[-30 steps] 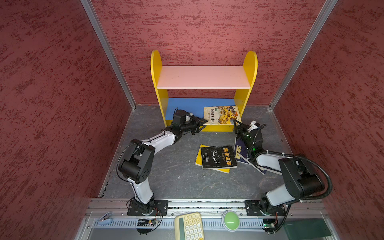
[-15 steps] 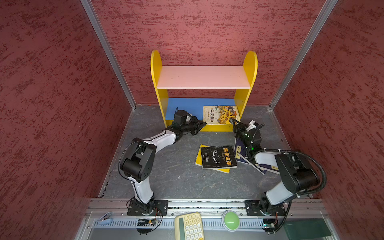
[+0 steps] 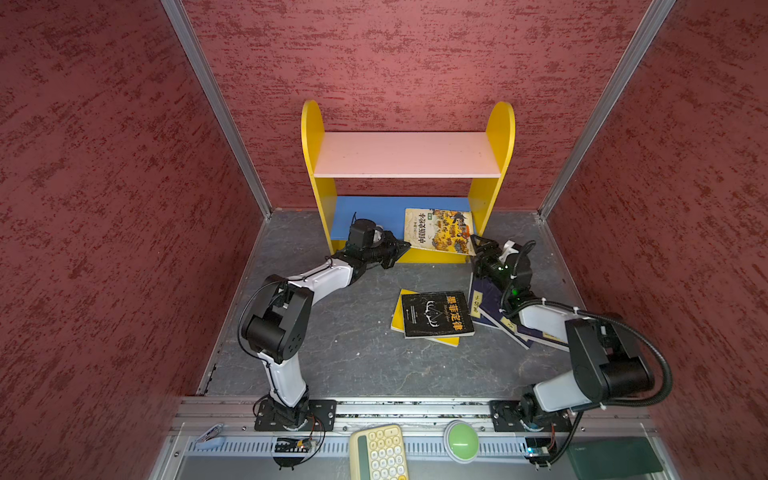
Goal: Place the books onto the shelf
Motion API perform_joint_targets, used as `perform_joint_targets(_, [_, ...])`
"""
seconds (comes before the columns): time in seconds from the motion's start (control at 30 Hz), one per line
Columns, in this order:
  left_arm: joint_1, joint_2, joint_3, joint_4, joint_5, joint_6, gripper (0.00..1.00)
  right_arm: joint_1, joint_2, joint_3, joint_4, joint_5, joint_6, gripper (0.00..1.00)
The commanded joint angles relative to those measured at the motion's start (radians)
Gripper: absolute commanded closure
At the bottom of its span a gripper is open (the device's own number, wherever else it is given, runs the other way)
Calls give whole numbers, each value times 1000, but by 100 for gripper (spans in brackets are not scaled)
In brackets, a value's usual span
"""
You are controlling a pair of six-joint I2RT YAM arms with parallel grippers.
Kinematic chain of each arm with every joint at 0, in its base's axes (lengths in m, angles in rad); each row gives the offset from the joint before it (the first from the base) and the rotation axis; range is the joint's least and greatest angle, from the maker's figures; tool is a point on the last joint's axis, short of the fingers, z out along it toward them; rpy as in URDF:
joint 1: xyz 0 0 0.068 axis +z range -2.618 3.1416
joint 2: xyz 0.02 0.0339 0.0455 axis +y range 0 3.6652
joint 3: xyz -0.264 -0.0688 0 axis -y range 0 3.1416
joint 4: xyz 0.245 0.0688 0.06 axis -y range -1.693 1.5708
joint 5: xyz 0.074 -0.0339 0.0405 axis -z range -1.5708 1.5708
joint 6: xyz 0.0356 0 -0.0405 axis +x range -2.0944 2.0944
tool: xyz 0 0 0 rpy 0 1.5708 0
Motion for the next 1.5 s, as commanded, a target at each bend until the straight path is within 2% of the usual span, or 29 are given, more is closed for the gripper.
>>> perform_joint_targets(0.0, [-6,10,-11,56,-65,-2,100,-52,-102,64,-244,-41,-151,14])
perform_joint_targets(0.1, [-15,10,-12,83,-104,-6,100,-93,-157,105,-396,-55,-273,7])
perform_joint_targets(0.17, [-17,15,-6,89,-122,-4,100,-121,-163,130,-453,-94,-321,7])
perform_joint_targets(0.23, [-18,26,3,103,-125,2,100,-134,-153,147,-466,-143,-362,7])
perform_joint_targets(0.27, [-20,35,14,107,-121,7,100,-137,-144,158,-476,-166,-383,3])
perform_joint_targets(0.33, [-20,54,46,103,-104,15,100,-136,-127,188,-501,-189,-422,1])
perform_joint_targets(0.67, [-35,139,158,67,-75,69,100,-137,-47,279,-527,-190,-619,1])
perform_joint_targets(0.8, [-35,175,202,54,-49,92,100,-136,6,313,-518,-171,-653,1])
perform_joint_targets(1.03, [-48,222,235,67,-45,63,100,-136,96,394,-571,-139,-729,1])
perform_joint_targets(1.27, [-60,228,225,74,-46,51,100,-136,128,410,-589,-119,-746,1])
perform_joint_targets(1.47, [-60,224,212,73,-27,55,100,-135,180,426,-556,-146,-734,1])
